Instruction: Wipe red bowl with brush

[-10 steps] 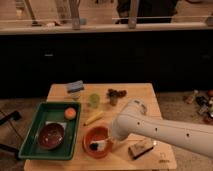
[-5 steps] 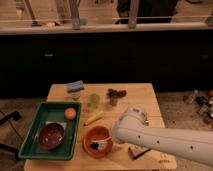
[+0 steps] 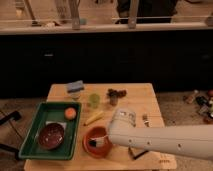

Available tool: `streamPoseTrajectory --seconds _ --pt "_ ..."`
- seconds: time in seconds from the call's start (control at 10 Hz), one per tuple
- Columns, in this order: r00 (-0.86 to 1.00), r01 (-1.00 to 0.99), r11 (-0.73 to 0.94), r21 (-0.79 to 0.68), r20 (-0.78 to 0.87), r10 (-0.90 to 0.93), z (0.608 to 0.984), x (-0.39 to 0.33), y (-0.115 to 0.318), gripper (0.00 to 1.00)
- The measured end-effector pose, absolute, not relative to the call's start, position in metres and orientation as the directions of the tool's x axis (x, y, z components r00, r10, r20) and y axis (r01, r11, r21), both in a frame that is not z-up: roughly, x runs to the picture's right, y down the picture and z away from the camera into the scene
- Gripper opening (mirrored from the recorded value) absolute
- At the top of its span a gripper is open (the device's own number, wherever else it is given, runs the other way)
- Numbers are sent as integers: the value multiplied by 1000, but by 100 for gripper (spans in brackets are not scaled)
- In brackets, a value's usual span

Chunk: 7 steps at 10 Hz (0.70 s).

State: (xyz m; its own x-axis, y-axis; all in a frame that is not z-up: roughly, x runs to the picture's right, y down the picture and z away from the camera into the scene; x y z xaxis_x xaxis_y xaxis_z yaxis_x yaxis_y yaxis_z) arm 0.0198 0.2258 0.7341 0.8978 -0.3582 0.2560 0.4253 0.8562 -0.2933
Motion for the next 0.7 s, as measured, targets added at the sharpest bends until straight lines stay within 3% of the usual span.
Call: streamPoseTrajectory --seconds 0.7 --pt "859 512 774 -372 222 -461 753 -1 243 0"
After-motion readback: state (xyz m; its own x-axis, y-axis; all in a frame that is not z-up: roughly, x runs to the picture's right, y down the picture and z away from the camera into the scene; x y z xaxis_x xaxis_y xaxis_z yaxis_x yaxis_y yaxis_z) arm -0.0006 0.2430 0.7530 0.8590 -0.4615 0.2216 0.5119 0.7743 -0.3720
